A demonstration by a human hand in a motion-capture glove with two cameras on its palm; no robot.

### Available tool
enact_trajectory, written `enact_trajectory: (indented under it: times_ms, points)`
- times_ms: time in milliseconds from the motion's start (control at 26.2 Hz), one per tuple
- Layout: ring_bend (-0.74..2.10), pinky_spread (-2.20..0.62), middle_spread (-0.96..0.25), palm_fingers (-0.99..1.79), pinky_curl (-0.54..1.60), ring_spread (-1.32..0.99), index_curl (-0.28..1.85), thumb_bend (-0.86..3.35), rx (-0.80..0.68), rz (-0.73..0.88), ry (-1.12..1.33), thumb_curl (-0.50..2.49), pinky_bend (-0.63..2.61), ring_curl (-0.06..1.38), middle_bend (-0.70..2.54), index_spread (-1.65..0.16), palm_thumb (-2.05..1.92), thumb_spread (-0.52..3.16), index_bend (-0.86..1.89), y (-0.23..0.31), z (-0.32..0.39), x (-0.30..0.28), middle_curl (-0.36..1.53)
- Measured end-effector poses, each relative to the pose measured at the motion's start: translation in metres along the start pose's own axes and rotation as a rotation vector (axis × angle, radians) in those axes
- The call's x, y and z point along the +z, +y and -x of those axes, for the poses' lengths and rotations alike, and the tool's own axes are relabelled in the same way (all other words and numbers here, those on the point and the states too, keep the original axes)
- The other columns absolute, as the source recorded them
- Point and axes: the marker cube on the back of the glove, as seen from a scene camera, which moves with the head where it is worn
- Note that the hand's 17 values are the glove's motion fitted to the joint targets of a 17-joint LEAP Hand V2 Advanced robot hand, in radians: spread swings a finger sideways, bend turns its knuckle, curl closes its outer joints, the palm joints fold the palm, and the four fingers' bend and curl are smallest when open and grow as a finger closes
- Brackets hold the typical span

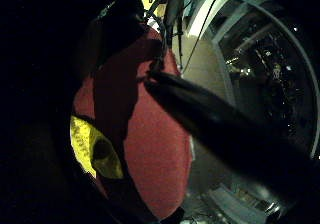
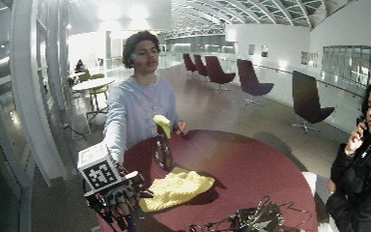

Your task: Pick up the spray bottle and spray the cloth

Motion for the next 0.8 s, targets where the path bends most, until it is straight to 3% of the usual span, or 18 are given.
enact_trajectory:
  times_ms: [267, 572, 801]
  points:
    - [0.34, 0.17, -0.04, 0.63, 0.14, 0.00, 0.18, 0.20, 0.003, -0.006, 0.014, 0.09, 0.22, 0.17, 0.36, -0.29, 0.36, 0.78, 0.21, 0.000, -0.002, -0.001, 0.17]
    - [0.31, 0.21, -0.04, 0.63, 0.18, 0.00, 0.25, 0.17, -0.010, -0.009, 0.018, 0.13, 0.19, 0.20, 0.33, -0.33, 0.38, 1.01, 0.19, 0.004, 0.000, -0.003, 0.23]
    - [0.30, 0.22, -0.04, 0.64, 0.21, 0.00, 0.27, 0.14, -0.131, -0.021, -0.021, 0.15, 0.18, 0.22, 0.30, -0.35, 0.38, 1.10, 0.18, 0.021, 0.012, -0.001, 0.25]
